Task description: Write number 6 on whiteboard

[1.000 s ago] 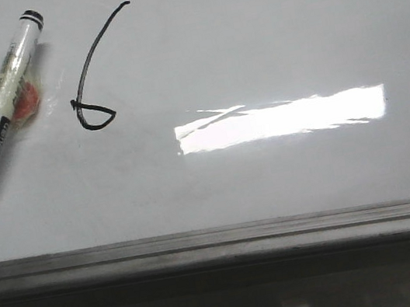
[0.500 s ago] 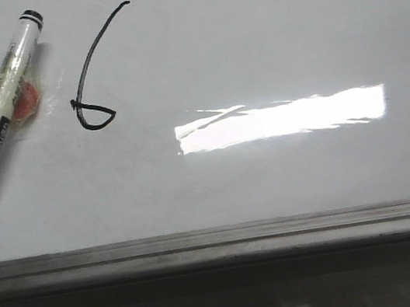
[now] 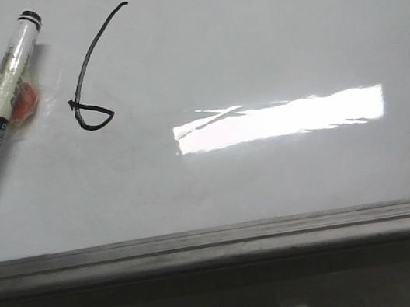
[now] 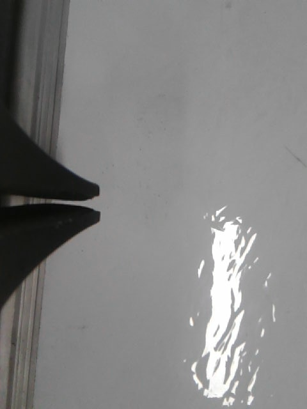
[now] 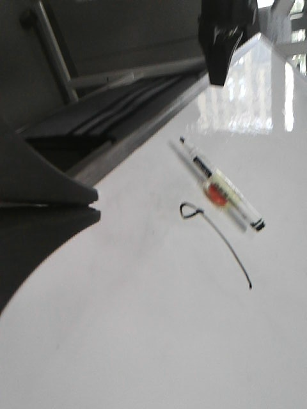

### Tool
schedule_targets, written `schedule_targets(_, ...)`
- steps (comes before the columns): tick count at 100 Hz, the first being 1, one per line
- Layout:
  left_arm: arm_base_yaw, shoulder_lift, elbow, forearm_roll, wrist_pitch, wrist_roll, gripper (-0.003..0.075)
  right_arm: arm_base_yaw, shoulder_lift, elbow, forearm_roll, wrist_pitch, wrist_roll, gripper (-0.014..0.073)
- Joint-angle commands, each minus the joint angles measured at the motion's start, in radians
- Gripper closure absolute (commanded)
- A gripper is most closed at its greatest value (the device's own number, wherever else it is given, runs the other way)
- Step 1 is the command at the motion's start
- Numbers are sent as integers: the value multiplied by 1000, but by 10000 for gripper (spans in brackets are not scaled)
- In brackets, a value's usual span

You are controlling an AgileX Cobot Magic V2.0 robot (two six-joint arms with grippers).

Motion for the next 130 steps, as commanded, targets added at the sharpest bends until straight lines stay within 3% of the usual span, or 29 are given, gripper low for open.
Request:
schedule_targets(1, -1, -28, 23, -2, -49, -11, 741, -76, 8, -5, -80, -104, 67, 657)
schedule_targets(22, -1, -28, 23, -2, -49, -11, 741, -297, 8, 40, -356, -111, 336, 657)
schedule_targets(32, -1, -28, 23, -2, -49, -11, 741, -381, 8, 59, -437, -122, 379, 657)
schedule_targets(71, -1, -28, 23, -2, -49, -11, 741, -676, -135, 214, -437, -179, 440, 657)
schedule_targets(96, -1, -28, 23, -2, -49, -11, 741, -834, -336, 211, -456, 151, 463, 657)
schedule_targets(110, -1, -28, 23, -4, -49, -11, 741, -864, -329, 211, -466, 230, 463, 657)
schedule_targets(130, -1, -28, 23, -4, -49, -11, 741, -864, -329, 211, -468, 230, 463, 657)
